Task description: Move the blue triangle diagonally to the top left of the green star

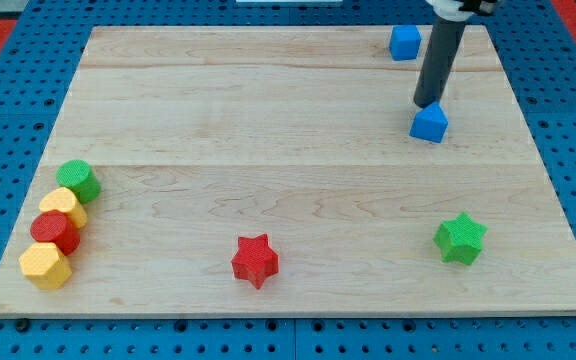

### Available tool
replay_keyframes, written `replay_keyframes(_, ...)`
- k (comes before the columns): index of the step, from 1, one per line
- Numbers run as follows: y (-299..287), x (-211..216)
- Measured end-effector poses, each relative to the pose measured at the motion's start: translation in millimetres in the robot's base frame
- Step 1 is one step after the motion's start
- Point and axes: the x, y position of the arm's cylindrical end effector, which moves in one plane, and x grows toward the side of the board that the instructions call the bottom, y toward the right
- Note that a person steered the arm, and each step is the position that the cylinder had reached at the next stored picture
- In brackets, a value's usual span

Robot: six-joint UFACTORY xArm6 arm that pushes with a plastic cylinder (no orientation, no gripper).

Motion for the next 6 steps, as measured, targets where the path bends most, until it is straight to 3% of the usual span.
replay_keyframes(2,23,12)
replay_keyframes(5,-40,30)
replay_keyframes(6,-14,48)
